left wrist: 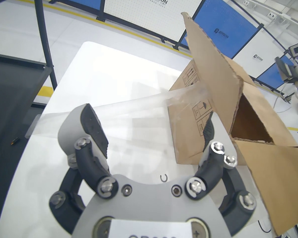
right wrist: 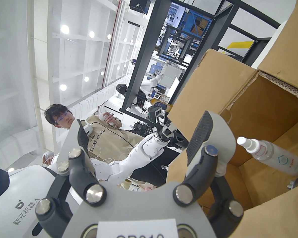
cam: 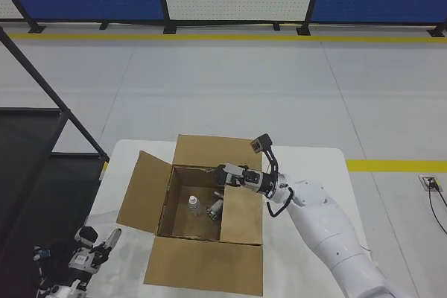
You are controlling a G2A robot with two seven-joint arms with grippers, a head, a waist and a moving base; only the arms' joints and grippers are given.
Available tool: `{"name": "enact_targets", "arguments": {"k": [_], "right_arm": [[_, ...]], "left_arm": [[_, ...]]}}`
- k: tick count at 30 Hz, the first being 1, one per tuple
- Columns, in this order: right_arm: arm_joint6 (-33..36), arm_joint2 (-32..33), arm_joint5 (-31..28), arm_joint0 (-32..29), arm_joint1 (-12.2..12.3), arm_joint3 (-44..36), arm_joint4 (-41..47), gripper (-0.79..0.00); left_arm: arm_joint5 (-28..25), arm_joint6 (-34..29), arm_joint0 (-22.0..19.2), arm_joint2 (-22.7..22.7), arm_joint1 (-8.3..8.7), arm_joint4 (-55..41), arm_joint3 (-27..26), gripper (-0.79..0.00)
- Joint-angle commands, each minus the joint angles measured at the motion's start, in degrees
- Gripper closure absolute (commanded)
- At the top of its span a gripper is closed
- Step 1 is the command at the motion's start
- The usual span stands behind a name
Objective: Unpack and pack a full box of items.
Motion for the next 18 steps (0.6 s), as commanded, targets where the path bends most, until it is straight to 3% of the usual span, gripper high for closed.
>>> {"name": "enact_targets", "arguments": {"k": [1, 13, 18], "right_arm": [[-0.1, 0.33, -0.1, -0.41, 0.37, -0.61, -0.03, -0.785], [-1.86, 3.21, -1.87, -4.4, 3.26, -5.34, -1.8, -0.785], [-3.33, 5.02, -3.34, -8.0, 5.33, -10.51, -4.64, -0.785]], "left_arm": [[-0.13, 0.99, 1.3, -0.63, -0.06, 0.24, -2.24, -0.785], [-6.69, 6.36, 10.23, -4.83, -0.42, 1.08, -19.09, -0.785], [-8.0, 4.81, 11.03, -3.25, -0.53, 3.27, -25.8, -0.785]]}}
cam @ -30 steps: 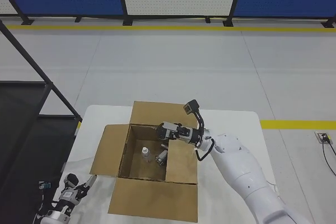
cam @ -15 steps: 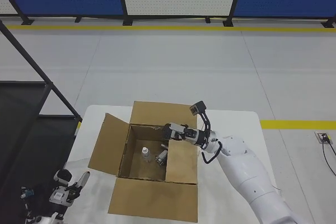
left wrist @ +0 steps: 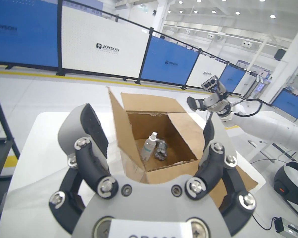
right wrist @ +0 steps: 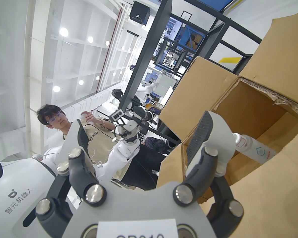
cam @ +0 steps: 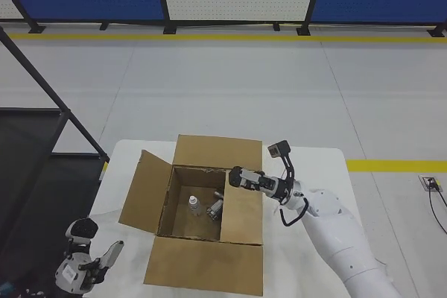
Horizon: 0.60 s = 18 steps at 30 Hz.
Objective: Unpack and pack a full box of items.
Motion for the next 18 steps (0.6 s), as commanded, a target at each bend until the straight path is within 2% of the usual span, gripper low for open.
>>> {"name": "enact_targets", "arguments": {"k": [1, 5, 9, 18], "right_arm": [[-0.58, 0.96, -0.57, -1.74, 0.94, -2.35, -0.97, -0.785], [-1.35, 2.97, -1.35, -5.81, 2.82, -7.1, -1.62, -0.785], [-2.62, 4.96, -2.62, -10.32, 4.69, -10.91, -2.94, -0.785], [-6.01, 11.19, -6.01, -22.44, 8.99, -18.28, -3.47, -0.785]], "left_arm": [[-0.3, -2.52, -0.93, 1.48, 0.06, 0.56, -1.76, -0.785], [0.71, -9.72, -5.59, 6.4, 0.21, 0.28, -2.54, -0.785], [2.91, -18.72, -13.49, 12.39, 0.35, -1.21, -0.7, -0.785], [9.95, -35.31, -35.94, 28.9, -0.69, -5.6, 12.74, -0.785]]}}
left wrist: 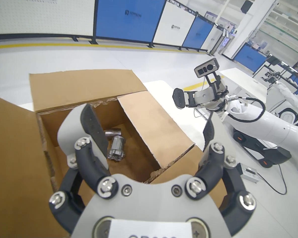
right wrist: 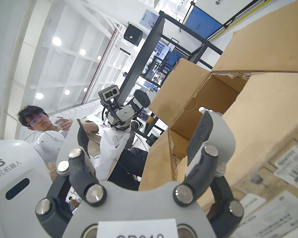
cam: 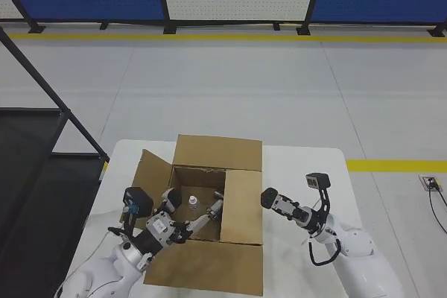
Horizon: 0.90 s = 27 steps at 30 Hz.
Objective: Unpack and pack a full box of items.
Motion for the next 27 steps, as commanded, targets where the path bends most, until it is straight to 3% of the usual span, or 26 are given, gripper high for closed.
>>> {"name": "enact_targets", "arguments": {"k": [1, 5, 16, 27], "right_arm": [[-0.38, 1.38, -0.37, -2.81, 0.89, -1.54, 0.21, -0.785], [0.89, 2.53, 0.9, -5.22, 1.82, -2.58, 0.96, -0.785], [0.58, 2.5, 1.08, -5.31, 1.8, -2.76, 1.01, -0.785], [-1.19, 3.57, -0.82, -8.36, 2.59, -6.98, -0.6, -0.785]], "left_arm": [[1.17, -4.18, -5.33, 3.55, -0.36, -2.56, 3.78, -0.785], [2.49, -12.89, -12.82, 7.59, -0.78, -5.35, 8.57, -0.785], [2.76, -12.92, -12.65, 7.55, -0.78, -5.6, 8.95, -0.785], [3.71, -20.42, -17.74, 8.85, -1.18, -20.69, 19.51, -0.785]]}}
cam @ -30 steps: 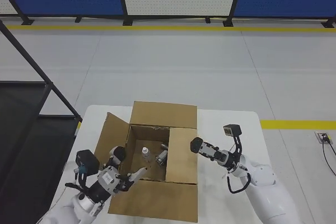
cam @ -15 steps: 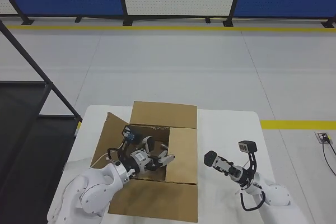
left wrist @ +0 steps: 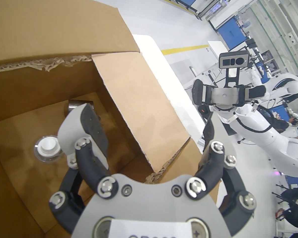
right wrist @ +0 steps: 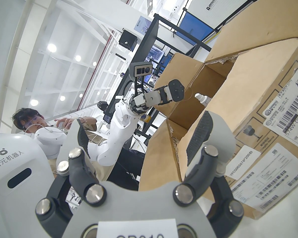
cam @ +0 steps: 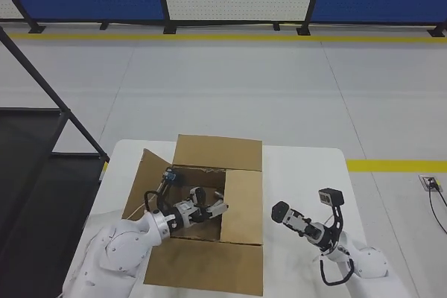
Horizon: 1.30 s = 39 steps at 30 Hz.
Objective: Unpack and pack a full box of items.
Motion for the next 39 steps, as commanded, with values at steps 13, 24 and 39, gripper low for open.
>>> {"name": "enact_targets", "arguments": {"k": [13, 24, 39], "right_arm": [[-2.27, 3.32, -2.97, -6.46, 1.75, -4.12, 0.85, -0.785], [-3.09, 3.5, -3.8, -7.66, 2.51, -4.93, 1.12, -0.785], [-4.43, 2.19, -5.14, -8.72, 3.19, -5.95, 1.73, -0.785]], "left_arm": [[-0.02, -6.94, -10.2, 8.88, -2.05, -13.26, 15.94, -0.785], [-2.39, -9.3, -14.78, 12.55, -3.59, -22.28, 24.91, -0.785], [-6.19, -12.71, -14.74, 12.04, -3.49, -27.5, 23.69, -0.785]]}}
